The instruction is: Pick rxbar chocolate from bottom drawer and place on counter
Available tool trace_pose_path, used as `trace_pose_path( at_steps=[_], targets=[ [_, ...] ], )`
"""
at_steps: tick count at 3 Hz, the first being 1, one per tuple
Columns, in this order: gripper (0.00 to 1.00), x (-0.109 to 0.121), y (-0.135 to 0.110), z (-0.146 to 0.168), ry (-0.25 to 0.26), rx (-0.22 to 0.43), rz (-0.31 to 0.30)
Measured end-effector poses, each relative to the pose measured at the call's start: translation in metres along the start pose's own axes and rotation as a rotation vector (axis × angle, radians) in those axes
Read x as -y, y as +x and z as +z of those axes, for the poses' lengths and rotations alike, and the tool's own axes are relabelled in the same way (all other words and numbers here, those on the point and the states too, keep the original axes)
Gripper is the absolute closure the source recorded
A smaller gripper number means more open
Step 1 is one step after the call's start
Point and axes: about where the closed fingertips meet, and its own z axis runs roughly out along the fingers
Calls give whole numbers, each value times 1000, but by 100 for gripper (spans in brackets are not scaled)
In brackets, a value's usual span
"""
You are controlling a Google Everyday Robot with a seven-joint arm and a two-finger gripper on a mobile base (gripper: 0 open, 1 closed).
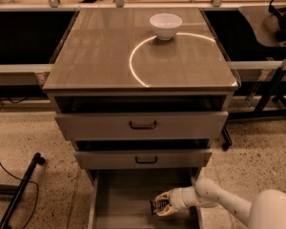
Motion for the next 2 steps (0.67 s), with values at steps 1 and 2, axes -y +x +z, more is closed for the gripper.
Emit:
trace_pose_path(
  at_steps=[1,2],
  targets=[
    [100,6,-31,-49,21,61,-75],
    [100,9,-60,-88,-16,132,-144]
  ],
)
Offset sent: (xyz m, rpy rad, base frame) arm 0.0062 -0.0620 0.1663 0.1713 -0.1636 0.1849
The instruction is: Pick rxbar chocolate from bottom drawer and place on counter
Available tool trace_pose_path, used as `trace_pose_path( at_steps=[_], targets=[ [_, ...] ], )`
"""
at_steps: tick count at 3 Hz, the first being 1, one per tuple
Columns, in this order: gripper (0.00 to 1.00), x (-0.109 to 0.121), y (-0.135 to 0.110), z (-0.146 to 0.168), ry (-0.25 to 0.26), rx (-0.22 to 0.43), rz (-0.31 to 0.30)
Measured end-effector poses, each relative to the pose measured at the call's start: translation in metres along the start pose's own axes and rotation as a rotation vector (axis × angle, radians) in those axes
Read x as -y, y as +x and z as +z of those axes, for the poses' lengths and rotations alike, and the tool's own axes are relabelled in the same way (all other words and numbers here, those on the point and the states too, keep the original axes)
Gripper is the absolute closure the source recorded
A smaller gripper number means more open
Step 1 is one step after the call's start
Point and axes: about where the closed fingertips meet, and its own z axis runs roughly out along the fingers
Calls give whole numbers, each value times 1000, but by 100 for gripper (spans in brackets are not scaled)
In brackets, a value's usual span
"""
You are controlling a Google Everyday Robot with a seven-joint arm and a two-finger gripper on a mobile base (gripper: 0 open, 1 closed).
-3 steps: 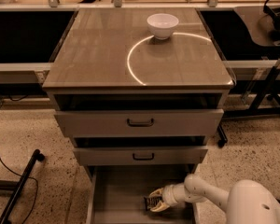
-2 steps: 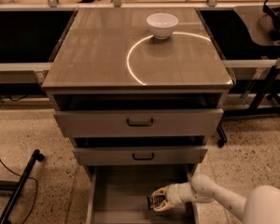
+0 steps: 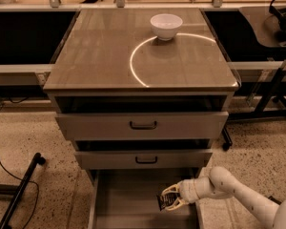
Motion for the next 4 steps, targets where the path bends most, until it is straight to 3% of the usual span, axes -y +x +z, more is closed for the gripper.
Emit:
trace_pose_path(
  at_steps=[1,2,4],
  targets=[
    [100,0,0,0,0,0,0],
    [100,7,-25,-8,-4,1,-37],
    [100,26,-146,-54,31,-87,-213]
  ],
)
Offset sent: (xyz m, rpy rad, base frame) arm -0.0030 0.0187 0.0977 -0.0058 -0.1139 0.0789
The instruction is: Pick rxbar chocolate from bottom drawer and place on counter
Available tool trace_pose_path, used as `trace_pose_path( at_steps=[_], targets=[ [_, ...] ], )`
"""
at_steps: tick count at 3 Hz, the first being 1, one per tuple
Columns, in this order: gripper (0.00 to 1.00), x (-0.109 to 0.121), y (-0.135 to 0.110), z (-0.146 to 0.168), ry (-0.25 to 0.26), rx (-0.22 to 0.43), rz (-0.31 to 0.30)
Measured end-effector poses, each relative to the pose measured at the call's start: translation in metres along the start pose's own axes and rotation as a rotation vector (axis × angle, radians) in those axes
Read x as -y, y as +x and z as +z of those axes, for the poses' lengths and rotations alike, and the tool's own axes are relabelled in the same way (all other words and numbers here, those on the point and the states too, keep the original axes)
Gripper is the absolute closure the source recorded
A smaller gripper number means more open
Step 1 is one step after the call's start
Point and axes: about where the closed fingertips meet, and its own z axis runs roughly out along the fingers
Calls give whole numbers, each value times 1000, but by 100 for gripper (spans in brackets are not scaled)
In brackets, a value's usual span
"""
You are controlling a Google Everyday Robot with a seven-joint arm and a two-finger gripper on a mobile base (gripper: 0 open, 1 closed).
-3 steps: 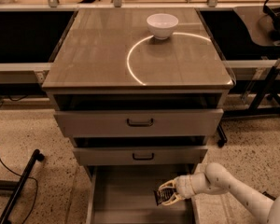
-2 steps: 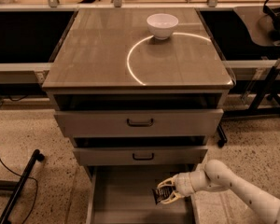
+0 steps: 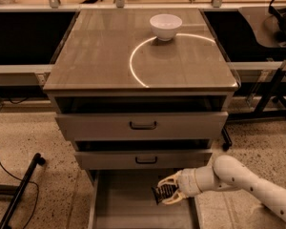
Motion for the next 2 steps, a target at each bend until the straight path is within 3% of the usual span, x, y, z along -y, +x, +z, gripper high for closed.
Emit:
trace_pose_path(
  at_steps=[1,2],
  targets=[
    [100,10,-63,-23,-8,-22,-103],
    [100,10,-63,-23,-8,-21,-103]
  ],
)
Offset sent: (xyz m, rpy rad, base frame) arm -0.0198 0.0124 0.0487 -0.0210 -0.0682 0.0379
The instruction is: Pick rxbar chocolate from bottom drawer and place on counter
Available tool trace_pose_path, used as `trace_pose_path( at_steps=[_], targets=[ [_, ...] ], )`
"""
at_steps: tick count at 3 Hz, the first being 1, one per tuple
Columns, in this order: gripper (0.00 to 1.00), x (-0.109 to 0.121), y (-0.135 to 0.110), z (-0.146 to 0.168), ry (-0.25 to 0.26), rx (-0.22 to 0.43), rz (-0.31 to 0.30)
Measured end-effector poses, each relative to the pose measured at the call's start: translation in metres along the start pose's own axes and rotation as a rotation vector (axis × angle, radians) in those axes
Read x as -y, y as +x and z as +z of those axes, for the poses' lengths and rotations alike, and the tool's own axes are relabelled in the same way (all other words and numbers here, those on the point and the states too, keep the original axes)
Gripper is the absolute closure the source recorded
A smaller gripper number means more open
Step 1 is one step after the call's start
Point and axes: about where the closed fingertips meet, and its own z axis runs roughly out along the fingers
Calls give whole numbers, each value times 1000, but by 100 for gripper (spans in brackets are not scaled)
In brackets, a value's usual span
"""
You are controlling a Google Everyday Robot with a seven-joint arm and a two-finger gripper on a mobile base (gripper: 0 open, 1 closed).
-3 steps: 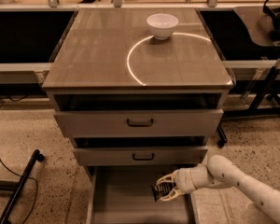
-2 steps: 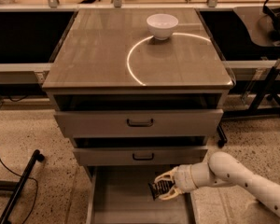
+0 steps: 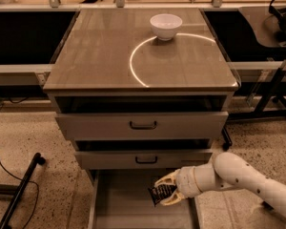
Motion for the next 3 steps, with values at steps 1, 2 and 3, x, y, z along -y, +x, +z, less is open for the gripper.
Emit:
trace_pose_path(
  at_steps=[1,2,3],
  targets=[
    [100,9,-10,-5,-3,-1,-29],
    [100,43,-33,-32,18,12,-96],
    [100,86,-65,-72,57,11,-155]
  ],
)
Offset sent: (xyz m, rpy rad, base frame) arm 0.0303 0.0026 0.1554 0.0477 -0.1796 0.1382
